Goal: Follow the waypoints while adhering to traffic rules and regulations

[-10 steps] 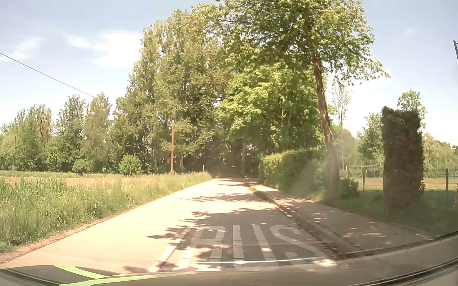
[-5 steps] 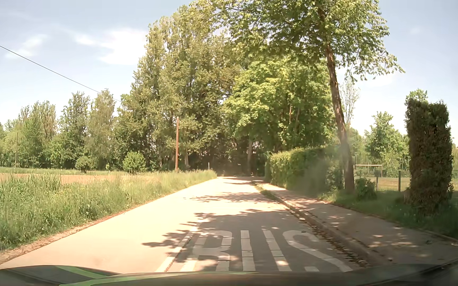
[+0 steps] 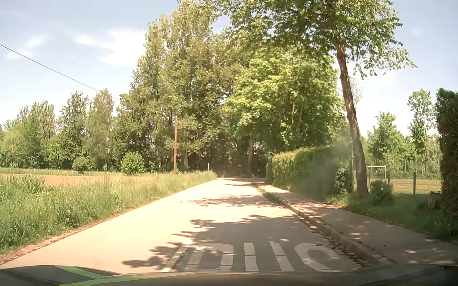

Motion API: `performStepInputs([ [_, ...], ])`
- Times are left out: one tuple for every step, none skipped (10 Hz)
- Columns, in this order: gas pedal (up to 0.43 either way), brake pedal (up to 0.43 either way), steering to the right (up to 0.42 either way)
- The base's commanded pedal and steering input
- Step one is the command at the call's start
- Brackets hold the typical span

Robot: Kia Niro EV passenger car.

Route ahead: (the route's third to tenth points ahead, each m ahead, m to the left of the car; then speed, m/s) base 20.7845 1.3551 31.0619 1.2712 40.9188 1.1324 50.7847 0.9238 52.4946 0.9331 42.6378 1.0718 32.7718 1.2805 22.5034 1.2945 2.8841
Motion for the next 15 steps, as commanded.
performStepInputs([
  [0.157,0.000,-0.001],
  [0.157,0.000,-0.001],
  [0.157,0.000,-0.001],
  [0.157,0.000,-0.001],
  [0.157,0.000,-0.001],
  [0.157,0.000,-0.001],
  [0.157,0.000,-0.001],
  [0.157,0.000,-0.001],
  [0.157,0.000,-0.001],
  [0.157,0.000,-0.001],
  [0.157,0.000,-0.001],
  [0.157,0.000,-0.001],
  [0.157,0.000,-0.001],
  [0.157,0.000,-0.001],
  [0.157,0.000,-0.001],
])
